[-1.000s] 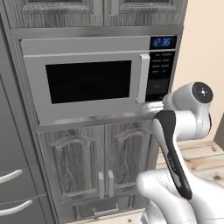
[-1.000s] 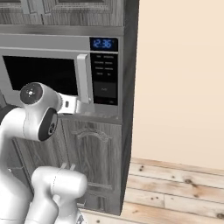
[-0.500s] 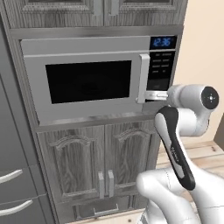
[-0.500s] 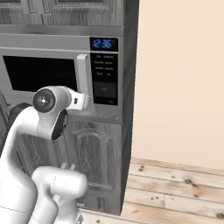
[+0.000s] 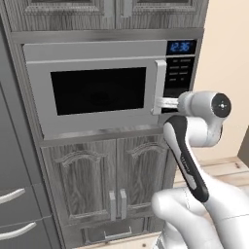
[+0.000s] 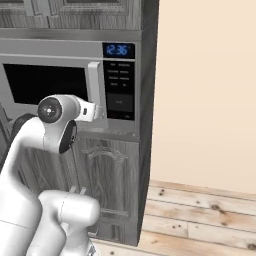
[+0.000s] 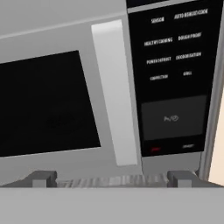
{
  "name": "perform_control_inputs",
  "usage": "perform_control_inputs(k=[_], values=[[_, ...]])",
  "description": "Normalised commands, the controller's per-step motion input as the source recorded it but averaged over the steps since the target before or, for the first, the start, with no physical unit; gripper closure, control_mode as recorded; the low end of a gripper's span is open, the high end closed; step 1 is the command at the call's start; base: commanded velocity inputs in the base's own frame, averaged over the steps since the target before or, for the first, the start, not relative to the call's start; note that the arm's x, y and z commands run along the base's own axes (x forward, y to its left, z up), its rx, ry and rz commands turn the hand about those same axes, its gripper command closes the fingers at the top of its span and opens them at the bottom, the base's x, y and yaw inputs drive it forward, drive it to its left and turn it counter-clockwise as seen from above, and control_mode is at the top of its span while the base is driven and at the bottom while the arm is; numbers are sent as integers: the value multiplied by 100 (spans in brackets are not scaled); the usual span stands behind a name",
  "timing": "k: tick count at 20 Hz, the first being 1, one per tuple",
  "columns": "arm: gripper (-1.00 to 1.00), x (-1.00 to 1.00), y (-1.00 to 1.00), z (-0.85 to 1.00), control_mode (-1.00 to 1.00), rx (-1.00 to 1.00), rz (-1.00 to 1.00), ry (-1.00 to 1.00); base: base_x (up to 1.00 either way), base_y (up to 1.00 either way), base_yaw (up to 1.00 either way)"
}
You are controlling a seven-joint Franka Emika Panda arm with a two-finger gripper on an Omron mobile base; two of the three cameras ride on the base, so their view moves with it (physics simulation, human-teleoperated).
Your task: The microwave is finished heating the chicken drumstick and avocado. Take the bowl containing the food and place it on the dining counter.
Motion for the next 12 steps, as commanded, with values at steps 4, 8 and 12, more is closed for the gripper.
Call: perform_control_inputs(k=[4,8,12], values=[[-100,56,3,0,-100,0,0,0,0,0,0],[-100,71,-8,0,-100,0,0,0,0,0,0],[-100,65,-4,0,-100,0,0,0,0,0,0]])
